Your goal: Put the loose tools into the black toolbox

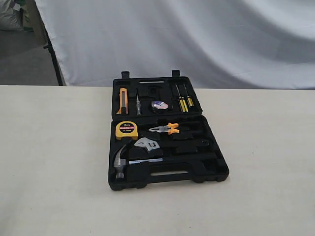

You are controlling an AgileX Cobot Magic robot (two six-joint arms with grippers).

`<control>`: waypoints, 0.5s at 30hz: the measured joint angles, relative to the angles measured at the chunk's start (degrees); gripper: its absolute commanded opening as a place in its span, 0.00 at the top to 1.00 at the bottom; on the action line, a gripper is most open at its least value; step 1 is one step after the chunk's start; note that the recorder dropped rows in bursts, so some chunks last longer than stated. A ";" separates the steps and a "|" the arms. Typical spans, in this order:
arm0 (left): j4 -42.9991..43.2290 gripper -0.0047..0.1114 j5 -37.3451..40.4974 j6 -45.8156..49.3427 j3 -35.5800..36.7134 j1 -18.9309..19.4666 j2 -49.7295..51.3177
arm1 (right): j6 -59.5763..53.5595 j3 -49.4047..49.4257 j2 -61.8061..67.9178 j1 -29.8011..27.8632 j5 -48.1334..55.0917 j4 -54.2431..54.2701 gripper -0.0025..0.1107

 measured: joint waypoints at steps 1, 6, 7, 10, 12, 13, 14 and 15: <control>0.00 0.95 0.00 0.00 0.00 0.00 0.00 | -0.49 0.00 0.00 0.00 0.00 0.12 0.98; 0.00 0.95 0.00 0.00 0.00 0.00 0.00 | -11.30 0.00 0.00 0.00 -0.22 7.90 0.98; 0.00 0.95 0.00 0.00 0.00 0.00 0.00 | -14.14 0.00 0.00 0.00 -0.35 9.53 0.98; 0.00 0.95 0.00 0.00 0.00 0.00 0.00 | -18.98 0.00 0.00 0.00 -0.48 13.10 0.98; 0.00 0.95 0.00 0.00 0.00 0.00 0.00 | -20.00 0.00 0.00 0.00 -0.48 13.81 0.98; 0.00 0.95 0.00 0.00 0.00 0.00 0.00 | -20.26 0.00 0.00 0.00 -0.48 13.94 0.98; 0.00 0.95 0.00 0.00 0.00 0.00 0.00 | -20.43 0.00 0.00 0.00 -0.48 14.04 0.98; 0.00 0.95 0.00 0.00 0.00 0.00 0.00 | -20.54 0.00 0.00 0.00 -0.48 14.04 0.98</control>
